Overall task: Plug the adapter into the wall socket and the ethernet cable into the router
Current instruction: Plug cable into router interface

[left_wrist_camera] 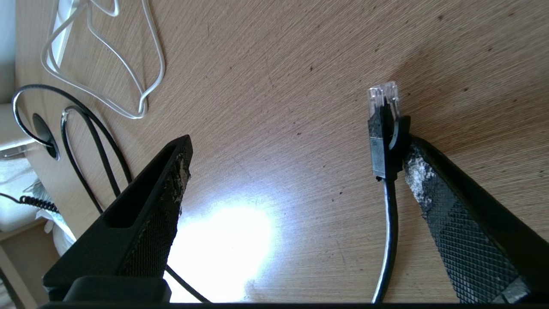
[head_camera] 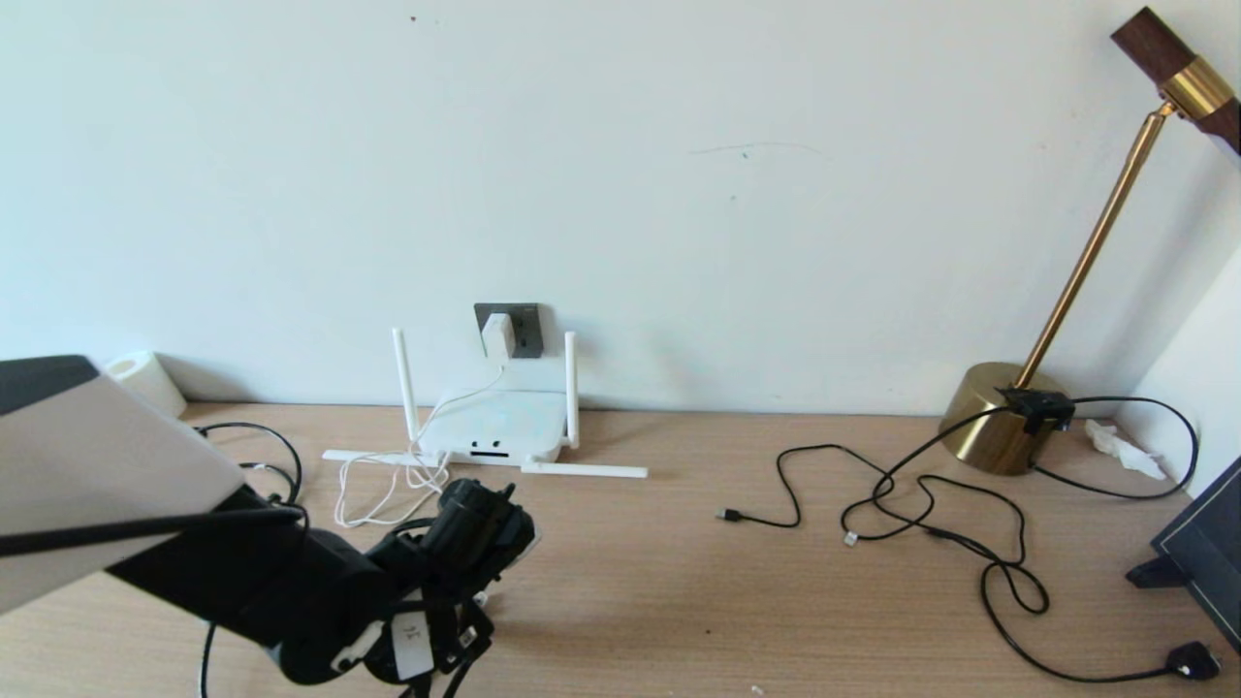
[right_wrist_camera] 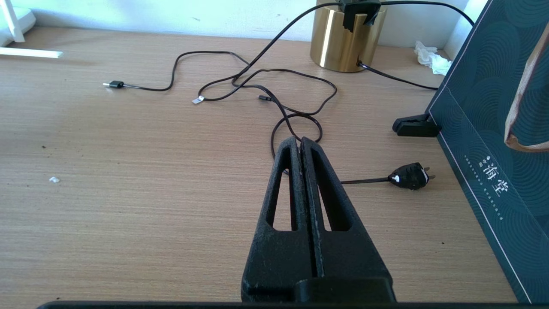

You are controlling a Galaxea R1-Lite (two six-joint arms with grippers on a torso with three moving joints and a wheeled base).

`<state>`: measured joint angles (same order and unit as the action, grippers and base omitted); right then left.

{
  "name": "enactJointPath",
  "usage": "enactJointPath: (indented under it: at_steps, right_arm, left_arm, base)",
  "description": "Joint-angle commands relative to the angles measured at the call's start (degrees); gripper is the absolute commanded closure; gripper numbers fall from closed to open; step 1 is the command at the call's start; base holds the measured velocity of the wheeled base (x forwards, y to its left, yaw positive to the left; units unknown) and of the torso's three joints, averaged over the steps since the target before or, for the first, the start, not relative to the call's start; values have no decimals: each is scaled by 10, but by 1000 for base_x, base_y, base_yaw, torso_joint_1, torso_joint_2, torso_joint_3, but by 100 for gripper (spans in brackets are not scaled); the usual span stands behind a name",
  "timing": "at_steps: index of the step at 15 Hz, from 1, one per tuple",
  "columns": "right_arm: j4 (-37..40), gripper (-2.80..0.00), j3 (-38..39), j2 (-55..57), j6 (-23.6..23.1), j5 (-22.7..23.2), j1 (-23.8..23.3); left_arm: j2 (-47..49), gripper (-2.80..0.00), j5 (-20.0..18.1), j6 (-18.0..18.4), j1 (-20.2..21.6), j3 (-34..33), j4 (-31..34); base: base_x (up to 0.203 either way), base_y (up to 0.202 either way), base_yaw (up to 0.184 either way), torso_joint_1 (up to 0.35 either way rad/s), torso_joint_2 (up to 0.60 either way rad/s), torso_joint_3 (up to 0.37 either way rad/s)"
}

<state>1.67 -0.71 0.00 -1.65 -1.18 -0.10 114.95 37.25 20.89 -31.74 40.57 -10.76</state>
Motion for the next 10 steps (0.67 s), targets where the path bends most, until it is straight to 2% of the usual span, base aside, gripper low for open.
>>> enactJointPath:
  at_steps: [1, 10]
  right_arm:
    - [0, 0, 0, 0, -1, 0, 0]
    - [0, 0, 0, 1, 0, 0, 0]
  left_arm:
    - [7, -280, 2, 1, 2, -2, 1]
    - [20, -280, 2, 0, 2, 2, -4]
  base:
    - [0, 0, 0, 0, 0, 0]
    - [0, 0, 0, 0, 0, 0]
